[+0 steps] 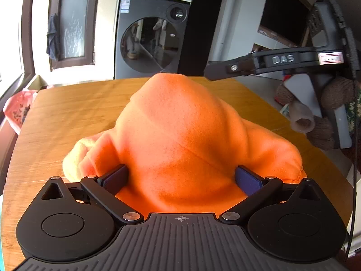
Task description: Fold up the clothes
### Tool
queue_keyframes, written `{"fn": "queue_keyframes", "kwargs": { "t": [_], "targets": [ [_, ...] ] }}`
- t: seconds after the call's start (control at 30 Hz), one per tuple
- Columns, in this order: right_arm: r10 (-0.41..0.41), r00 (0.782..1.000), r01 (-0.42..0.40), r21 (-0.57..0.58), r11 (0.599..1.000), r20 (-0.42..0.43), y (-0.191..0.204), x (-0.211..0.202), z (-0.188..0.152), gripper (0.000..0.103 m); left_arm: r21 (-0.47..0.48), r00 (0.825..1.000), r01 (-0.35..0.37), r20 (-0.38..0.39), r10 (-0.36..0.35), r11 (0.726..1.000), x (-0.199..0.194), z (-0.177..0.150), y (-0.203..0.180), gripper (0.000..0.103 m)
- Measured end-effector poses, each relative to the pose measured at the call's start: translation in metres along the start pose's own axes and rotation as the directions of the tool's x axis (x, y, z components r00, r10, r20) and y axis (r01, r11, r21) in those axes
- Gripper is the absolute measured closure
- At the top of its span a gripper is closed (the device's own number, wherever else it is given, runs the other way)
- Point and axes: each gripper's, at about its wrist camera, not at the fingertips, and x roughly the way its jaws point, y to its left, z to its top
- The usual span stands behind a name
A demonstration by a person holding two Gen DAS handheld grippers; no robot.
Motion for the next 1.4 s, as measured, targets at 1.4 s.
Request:
{"fn": "queue_keyframes", "kwargs": {
  "t": [1.4],
  "targets": [
    [0.147, 0.988, -0.098, -0.524, 0.846, 0.051, 0.163, -0.054, -0.121, 0.0, -0.506, 0.984, 0.158, 0.154, -0.091, 0.848, -0.007, 0.013, 0.145, 0.021]
  ]
}}
